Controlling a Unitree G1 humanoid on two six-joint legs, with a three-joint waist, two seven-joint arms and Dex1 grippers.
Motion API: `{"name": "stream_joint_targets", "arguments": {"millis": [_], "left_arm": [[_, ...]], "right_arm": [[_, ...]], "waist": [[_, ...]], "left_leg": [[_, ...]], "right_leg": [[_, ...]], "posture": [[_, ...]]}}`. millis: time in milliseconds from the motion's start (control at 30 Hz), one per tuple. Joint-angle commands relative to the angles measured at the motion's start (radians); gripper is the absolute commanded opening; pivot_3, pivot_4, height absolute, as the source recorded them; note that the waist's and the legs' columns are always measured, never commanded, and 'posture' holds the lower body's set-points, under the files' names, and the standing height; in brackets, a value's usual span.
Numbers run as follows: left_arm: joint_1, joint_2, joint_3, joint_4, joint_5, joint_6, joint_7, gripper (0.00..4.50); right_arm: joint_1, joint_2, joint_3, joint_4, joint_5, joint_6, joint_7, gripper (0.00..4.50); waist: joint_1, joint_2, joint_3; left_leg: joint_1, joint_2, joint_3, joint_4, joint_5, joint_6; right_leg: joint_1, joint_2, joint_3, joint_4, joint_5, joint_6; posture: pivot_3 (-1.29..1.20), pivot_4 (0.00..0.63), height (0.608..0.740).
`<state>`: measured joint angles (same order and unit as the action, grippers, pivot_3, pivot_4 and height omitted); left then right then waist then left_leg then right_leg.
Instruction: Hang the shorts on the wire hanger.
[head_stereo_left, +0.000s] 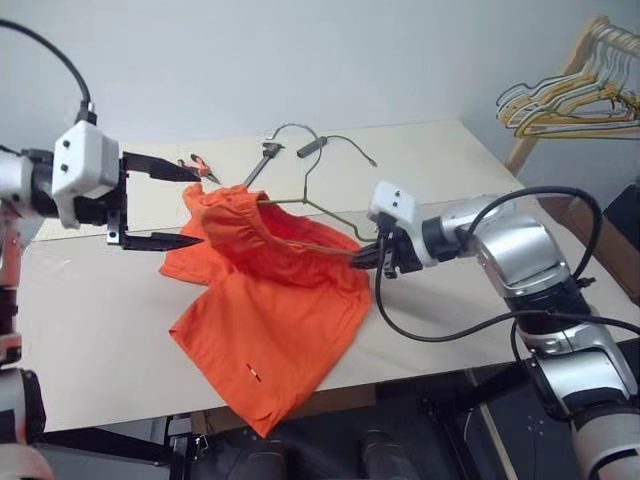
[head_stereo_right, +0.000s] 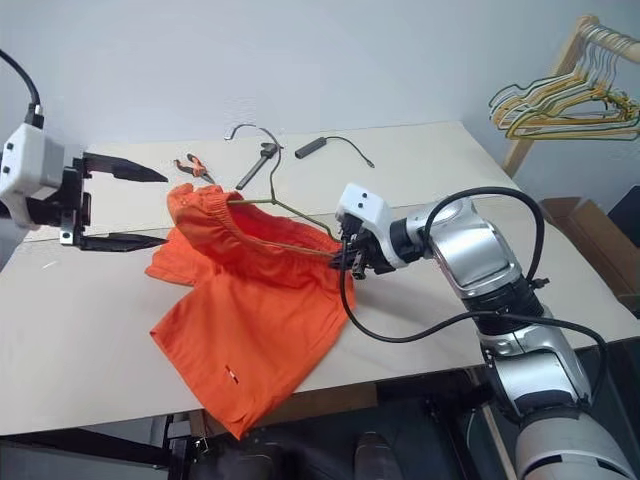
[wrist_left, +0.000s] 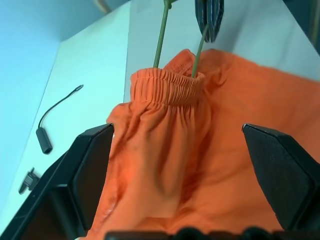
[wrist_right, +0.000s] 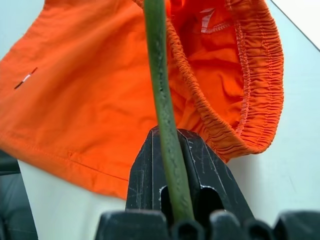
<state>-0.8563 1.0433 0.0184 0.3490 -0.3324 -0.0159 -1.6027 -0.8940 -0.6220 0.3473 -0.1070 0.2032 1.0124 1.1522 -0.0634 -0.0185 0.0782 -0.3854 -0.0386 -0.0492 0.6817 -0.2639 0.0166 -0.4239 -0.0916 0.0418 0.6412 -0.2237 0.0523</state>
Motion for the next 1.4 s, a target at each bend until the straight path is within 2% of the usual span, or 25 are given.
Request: {"name": "stream_joint_targets", "arguments": {"millis": [33,100,200,300,400,800,1000,1033,1167,1400], "left_arm": [[-0.084,-0.015,-0.127,0.112,0.040,-0.096,-0.012,4.48],[-0.133,-0.033,-0.214,0.186,0.080,-0.170,-0.012,4.48],[-0.227,-0.108,-0.271,0.338,0.213,-0.283,-0.010,4.48],[-0.275,-0.128,-0.376,0.391,0.202,-0.306,-0.012,4.48],[-0.303,-0.168,-0.395,0.448,0.259,-0.364,-0.012,3.91],[-0.305,-0.164,-0.456,0.443,0.182,-0.347,-0.012,0.08],[-0.277,-0.166,-0.410,0.404,0.132,-0.265,-0.012,0.03],[-0.264,-0.158,-0.405,0.384,0.108,-0.239,-0.012,0.00],[-0.201,-0.120,-0.388,0.308,0.049,-0.166,-0.012,0.00],[-0.140,-0.096,-0.334,0.245,0.021,-0.075,-0.012,0.00]], "right_arm": [[-0.032,-0.018,0.007,-0.058,0.030,0.014,0.009,0.00],[-0.040,-0.026,0.018,-0.060,0.039,0.015,0.014,0.00],[-0.053,-0.034,0.030,-0.065,0.048,0.018,0.020,0.00],[-0.068,-0.031,0.033,-0.070,0.062,0.037,0.014,0.00],[-0.078,-0.028,0.032,-0.073,0.079,0.054,0.006,0.00],[-0.098,-0.023,0.038,-0.067,0.092,0.082,-0.008,0.00],[-0.080,-0.047,0.073,-0.072,0.049,0.000,-0.014,0.00],[-0.071,-0.055,0.077,-0.070,0.033,-0.015,-0.028,0.69],[-0.041,-0.112,0.043,-0.032,-0.013,-0.063,-0.072,1.92],[0.040,-0.207,-0.109,0.051,-0.007,-0.108,-0.147,4.45]], "waist": [[-0.005,-0.001,-0.002],[-0.008,-0.002,-0.003],[-0.008,-0.002,-0.004],[-0.014,-0.003,-0.004],[-0.024,-0.003,-0.004],[-0.066,-0.003,-0.004],[-0.065,-0.003,-0.004],[-0.065,-0.003,-0.004],[-0.064,-0.003,-0.004],[-0.061,-0.003,-0.004]], "left_leg": [[0.000,0.000,0.000,0.001,0.000,0.000],[0.000,0.000,0.000,0.001,0.000,0.000],[0.000,0.000,0.000,0.003,0.000,0.000],[-0.002,0.000,0.000,0.004,0.000,0.000],[-0.002,0.000,0.000,0.004,0.000,0.000],[-0.004,0.001,-0.002,0.008,-0.001,0.001],[-0.005,0.001,-0.002,0.013,-0.002,0.003],[-0.005,0.000,-0.002,0.013,-0.002,0.003],[-0.005,0.001,-0.002,0.013,-0.002,0.003],[-0.005,0.000,-0.002,0.014,-0.002,0.003]], "right_leg": [[0.000,0.000,0.000,0.000,0.000,0.000],[0.001,0.000,0.000,0.001,0.000,0.000],[0.000,0.000,0.000,0.001,0.000,0.000],[-0.001,0.000,0.000,0.001,0.000,0.000],[-0.001,0.000,0.000,0.005,0.000,0.001],[-0.002,-0.001,0.000,0.007,-0.001,0.001],[-0.001,-0.001,0.000,0.007,-0.002,0.003],[-0.001,-0.001,0.000,0.007,-0.002,0.003],[-0.002,-0.002,0.000,0.007,-0.002,0.003],[-0.002,-0.002,0.001,0.006,-0.002,0.003]], "posture": [[-0.06,0.000,0.740],[-0.07,0.000,0.740],[-0.08,0.000,0.740],[-0.08,0.000,0.740],[-0.10,0.000,0.740],[-0.10,0.000,0.740],[-0.10,0.003,0.740],[-0.11,0.003,0.740],[-0.11,0.011,0.740],[-0.12,0.026,0.740]]}}
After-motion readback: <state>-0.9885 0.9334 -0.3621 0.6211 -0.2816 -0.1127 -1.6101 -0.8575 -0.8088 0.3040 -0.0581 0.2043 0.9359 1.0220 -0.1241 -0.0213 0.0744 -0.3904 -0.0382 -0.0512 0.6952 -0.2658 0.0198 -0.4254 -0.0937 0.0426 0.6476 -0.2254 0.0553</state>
